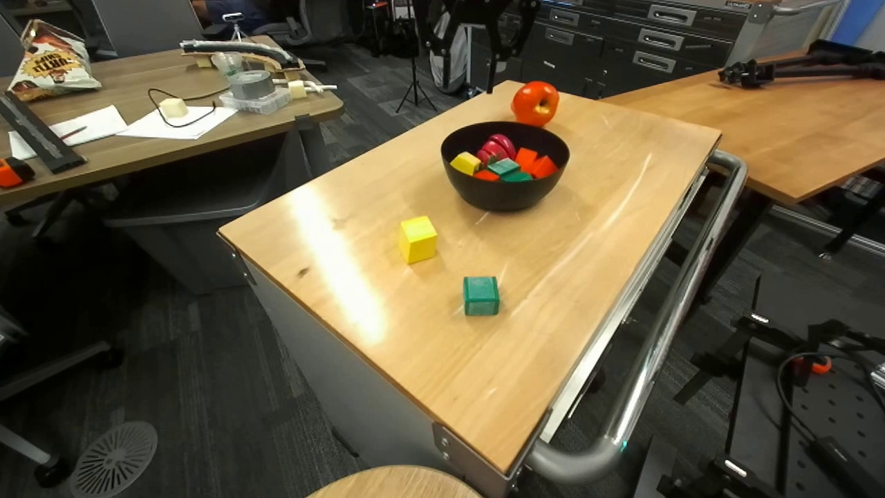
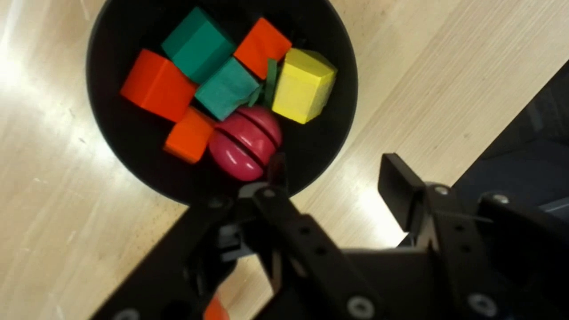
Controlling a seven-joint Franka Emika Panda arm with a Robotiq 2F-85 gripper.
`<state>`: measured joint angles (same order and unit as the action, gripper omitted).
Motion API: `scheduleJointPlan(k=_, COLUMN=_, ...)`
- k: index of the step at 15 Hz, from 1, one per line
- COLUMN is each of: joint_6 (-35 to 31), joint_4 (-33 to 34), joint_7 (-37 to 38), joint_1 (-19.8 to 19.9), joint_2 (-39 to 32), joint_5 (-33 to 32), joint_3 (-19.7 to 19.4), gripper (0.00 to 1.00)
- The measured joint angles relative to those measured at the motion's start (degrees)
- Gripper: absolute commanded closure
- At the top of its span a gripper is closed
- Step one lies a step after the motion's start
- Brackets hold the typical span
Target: Remove the blocks from the black bowl
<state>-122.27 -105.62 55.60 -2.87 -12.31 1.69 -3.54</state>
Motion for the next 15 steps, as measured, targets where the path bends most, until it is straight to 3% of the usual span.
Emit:
scheduleJointPlan(k=3, joint_6=2.5, joint_4=-0.1, joint_7=1.5, joint_1=0.3, joint_2=0.1, joint_5=-0.1, joint_3=-0.1, gripper=0.96)
scheduleJointPlan(k=6, joint_6=4.1, joint_4=-0.9, joint_7=1.7, joint_1=0.5, joint_2=0.0, joint_5=-0.1, joint_3=-0.1, gripper=1.0)
scheduleJointPlan(k=12, joint_6=3.6, joint_4=-3.1, joint_7=2.4, joint_1=0.8, joint_2=-1.6, joint_5=-0.1, joint_3=-0.2, gripper=0.83)
scheduleJointPlan(k=15, joint_6=2.3, joint_4=-3.2, joint_7=2.4, joint_1=0.8, joint_2=-3.5, joint_5=0.0, joint_3=-0.2, gripper=0.92)
